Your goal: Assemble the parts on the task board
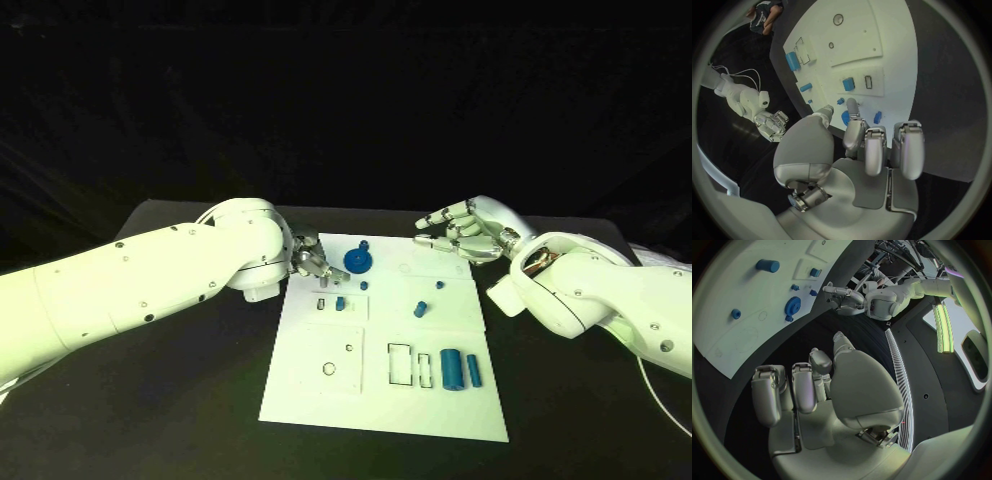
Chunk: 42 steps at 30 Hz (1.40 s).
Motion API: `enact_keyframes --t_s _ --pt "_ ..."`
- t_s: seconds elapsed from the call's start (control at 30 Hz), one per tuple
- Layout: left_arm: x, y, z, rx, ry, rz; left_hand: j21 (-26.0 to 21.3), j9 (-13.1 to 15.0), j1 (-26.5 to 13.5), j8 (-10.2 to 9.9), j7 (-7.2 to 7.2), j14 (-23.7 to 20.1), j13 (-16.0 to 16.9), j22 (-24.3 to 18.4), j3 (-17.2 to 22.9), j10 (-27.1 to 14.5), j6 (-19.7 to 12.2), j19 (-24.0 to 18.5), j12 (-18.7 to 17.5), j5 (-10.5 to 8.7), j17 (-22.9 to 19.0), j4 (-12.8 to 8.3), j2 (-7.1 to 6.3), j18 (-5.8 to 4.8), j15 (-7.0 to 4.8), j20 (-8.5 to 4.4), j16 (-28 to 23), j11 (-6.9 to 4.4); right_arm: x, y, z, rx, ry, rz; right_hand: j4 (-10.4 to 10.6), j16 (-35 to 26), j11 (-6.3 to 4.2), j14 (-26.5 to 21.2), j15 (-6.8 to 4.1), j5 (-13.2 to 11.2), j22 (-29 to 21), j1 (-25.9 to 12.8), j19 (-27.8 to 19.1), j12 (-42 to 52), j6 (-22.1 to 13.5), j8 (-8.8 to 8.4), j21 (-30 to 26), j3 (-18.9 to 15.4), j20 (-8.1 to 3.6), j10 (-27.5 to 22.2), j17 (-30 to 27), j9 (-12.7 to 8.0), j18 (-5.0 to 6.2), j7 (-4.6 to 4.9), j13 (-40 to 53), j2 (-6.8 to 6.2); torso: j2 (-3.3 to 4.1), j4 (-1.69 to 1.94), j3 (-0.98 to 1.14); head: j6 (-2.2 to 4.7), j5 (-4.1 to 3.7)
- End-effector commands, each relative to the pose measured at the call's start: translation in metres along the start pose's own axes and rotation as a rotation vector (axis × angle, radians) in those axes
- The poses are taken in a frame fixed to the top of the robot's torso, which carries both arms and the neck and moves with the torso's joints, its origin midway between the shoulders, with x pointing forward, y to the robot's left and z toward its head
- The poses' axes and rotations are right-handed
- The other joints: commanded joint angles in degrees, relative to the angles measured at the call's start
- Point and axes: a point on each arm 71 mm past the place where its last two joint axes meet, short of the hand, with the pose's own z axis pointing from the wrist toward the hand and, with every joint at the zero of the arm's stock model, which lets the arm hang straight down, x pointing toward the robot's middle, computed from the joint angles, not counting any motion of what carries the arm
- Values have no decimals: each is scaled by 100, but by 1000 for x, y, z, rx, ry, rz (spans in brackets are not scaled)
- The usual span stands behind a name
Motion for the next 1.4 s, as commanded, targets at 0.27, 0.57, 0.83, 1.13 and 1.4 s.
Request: enact_keyframes --t_s 0.27,0.57,0.83,1.13,1.4 --pt "-29 6 15 -75 13 13 -181 -344 434 -602 255 603 -380 959 -439 -353 -461 263 -410 32 1509 7 119 22 135 122 18 200 1 -1 1 -3 12 -4 -17 -19 -17 290 0 31 682 -35 -40 -22 53 9 -39 -32 1 -2 98 5 48 2 1 19 13 -1 -5 28 -6" --pt "-39 13 36 -120 22 31 -195 -454 574 -717 283 603 -411 947 -543 -393 -420 257 -440 36 1509 -2 158 26 162 160 18 227 2 0 1 -4 14 -4 -13 -13 -18 292 0 35 683 -39 -39 -11 54 8 -39 -45 1 3 109 7 48 2 6 22 15 -8 -7 25 -5" --pt "-38 16 45 -142 44 45 -187 -481 652 -722 271 603 -402 962 -579 -385 -333 267 -424 39 1509 1 221 23 164 168 18 221 2 0 2 -6 16 -8 -13 -13 -18 292 0 35 683 -39 -39 -11 54 8 -39 -45 1 3 109 7 48 2 6 22 10 -3 -5 -1 -7" --pt "-38 16 48 -142 55 51 -173 -481 689 -710 258 603 -391 984 -600 -374 -285 280 -409 39 1509 -2 248 18 159 167 18 211 3 0 2 -8 17 -10 -13 -14 -18 292 0 38 685 -38 -37 -6 54 7 -38 -49 1 5 108 8 48 2 7 25 2 -3 0 -13 -2" --pt "-37 15 49 -141 64 54 -178 -483 838 -711 245 603 -391 982 -618 -369 -247 279 -403 41 1509 -28 289 19 149 160 18 199 3 0 3 -8 19 -10 -13 -14 -18 292 0 38 685 -38 -37 -6 54 7 -38 -49 1 5 108 8 48 2 7 25 1 -2 -1 -23 11"
